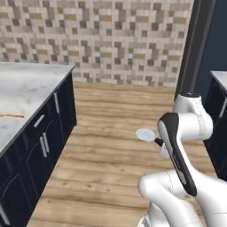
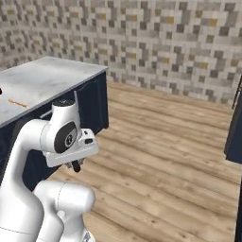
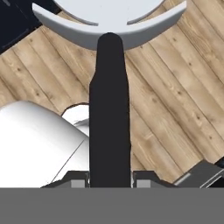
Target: Take the pizza cutter from the drawer on the left and place it on the dining counter for cutting.
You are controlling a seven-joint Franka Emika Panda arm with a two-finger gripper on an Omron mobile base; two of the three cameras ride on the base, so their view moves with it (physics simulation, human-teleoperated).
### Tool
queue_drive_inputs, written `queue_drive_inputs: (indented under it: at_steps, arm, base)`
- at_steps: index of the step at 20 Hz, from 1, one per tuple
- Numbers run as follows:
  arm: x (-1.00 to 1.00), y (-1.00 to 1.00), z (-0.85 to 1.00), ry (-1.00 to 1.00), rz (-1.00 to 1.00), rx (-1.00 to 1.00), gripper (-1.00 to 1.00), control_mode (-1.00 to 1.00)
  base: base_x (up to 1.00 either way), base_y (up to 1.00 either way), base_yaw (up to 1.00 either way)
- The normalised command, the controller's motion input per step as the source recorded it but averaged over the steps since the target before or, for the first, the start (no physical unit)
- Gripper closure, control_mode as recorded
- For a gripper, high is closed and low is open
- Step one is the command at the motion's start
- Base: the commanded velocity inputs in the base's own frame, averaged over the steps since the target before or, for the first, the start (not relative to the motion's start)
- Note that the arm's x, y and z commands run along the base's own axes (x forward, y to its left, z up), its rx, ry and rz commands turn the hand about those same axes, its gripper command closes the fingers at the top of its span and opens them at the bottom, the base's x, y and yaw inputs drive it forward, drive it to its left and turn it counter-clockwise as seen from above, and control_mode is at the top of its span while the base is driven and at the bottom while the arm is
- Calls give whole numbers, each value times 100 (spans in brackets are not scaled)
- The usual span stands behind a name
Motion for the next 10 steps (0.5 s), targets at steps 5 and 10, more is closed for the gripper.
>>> queue_drive_inputs:
  at_steps: [5,10]
  arm:
    - [0,0,0,0,0,0,100,100]
    - [0,0,0,0,0,0,100,100]
  base:
    - [76,2,44]
    - [74,0,49]
